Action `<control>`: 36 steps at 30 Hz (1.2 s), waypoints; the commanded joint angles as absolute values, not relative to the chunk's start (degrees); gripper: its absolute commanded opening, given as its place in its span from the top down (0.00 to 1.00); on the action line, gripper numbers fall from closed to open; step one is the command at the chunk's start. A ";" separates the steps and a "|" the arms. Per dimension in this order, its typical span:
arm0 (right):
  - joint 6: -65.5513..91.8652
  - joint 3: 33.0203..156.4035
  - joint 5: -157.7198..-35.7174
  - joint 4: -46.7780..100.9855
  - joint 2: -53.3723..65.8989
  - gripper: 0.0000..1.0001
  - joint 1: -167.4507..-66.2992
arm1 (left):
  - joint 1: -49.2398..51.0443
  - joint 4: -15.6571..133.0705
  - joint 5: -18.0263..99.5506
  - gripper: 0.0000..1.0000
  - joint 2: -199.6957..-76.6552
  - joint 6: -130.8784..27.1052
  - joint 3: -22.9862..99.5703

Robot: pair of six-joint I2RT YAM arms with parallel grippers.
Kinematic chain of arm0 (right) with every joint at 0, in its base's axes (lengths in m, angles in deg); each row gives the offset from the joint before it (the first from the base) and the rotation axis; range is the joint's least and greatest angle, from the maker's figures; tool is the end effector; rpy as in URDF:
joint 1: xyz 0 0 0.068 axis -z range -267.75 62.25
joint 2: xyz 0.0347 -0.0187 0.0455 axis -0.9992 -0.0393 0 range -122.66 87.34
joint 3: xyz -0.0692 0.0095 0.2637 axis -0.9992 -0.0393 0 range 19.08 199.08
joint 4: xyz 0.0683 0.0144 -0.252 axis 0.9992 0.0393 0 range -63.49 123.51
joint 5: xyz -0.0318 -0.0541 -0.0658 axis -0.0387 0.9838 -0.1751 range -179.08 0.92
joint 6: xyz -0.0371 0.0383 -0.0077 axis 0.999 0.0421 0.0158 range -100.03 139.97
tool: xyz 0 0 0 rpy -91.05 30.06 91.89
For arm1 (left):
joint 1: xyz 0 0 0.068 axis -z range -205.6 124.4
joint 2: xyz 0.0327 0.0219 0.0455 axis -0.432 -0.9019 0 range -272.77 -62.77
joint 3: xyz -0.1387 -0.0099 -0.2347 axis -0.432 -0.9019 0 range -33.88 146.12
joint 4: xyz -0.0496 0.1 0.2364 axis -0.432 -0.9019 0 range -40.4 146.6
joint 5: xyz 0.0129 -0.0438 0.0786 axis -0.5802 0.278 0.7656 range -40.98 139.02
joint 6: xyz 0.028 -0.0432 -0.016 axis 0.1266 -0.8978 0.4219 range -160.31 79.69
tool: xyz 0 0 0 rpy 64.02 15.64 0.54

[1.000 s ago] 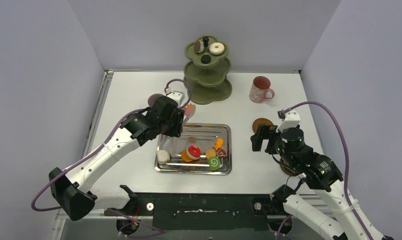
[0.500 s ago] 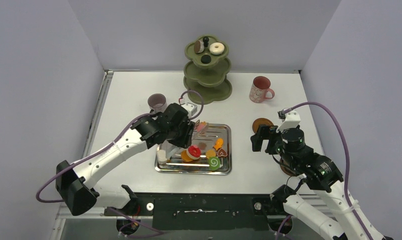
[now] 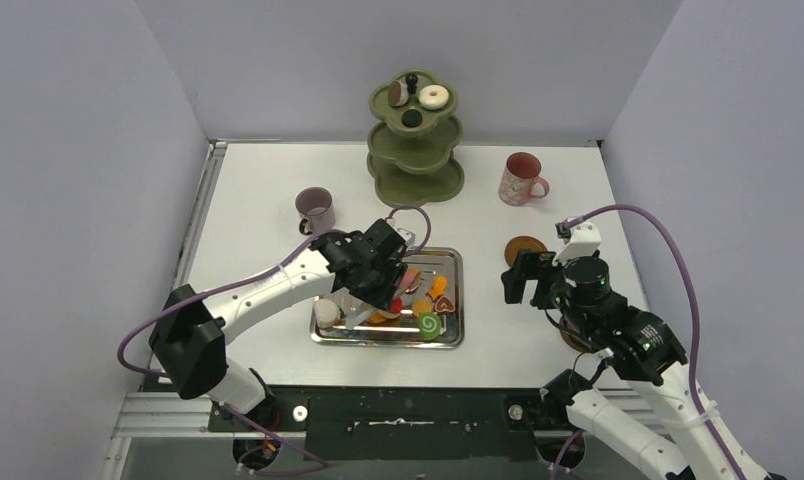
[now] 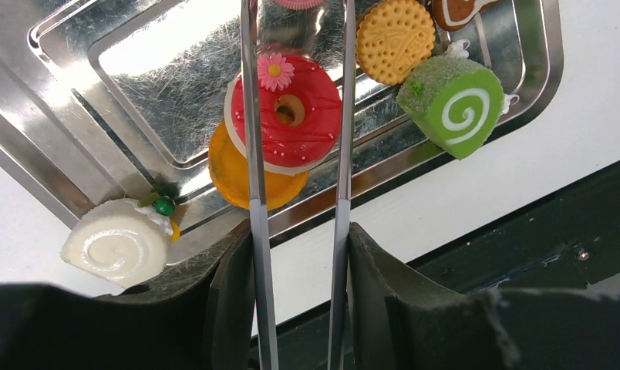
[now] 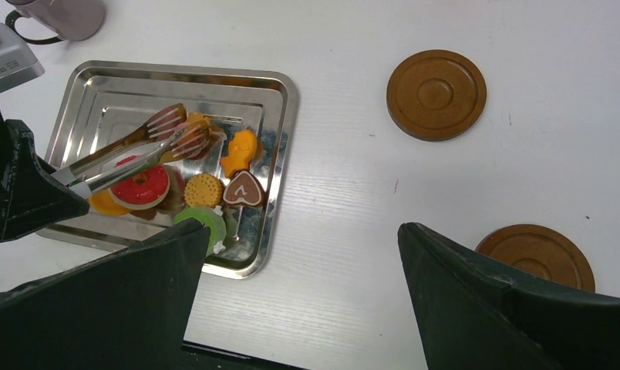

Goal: Serve the afternoon tea

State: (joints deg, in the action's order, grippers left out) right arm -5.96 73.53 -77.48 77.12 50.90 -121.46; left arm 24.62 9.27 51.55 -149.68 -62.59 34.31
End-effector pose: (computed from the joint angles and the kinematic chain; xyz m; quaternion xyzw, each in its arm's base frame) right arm 0.0986 0.0574 0.3445 -0.0108 0.8740 0.1607 0.4585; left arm 0.1941 -0.2308 0.2552 0.2316 0.9502 -0.1052 0.1800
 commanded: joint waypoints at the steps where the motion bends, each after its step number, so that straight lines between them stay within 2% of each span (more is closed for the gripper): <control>1: -4.81 73.85 -76.33 74.89 51.59 0.00 -121.15 | 25.16 11.53 51.25 0.62 -149.31 -62.34 37.34; 12: -4.96 73.84 -76.76 74.63 51.26 0.00 -121.11 | 25.64 9.51 52.18 0.57 -146.74 -62.37 36.92; 36: -5.45 74.09 -76.94 74.76 51.22 0.00 -121.15 | 26.44 7.25 54.43 0.64 -142.39 -62.27 38.34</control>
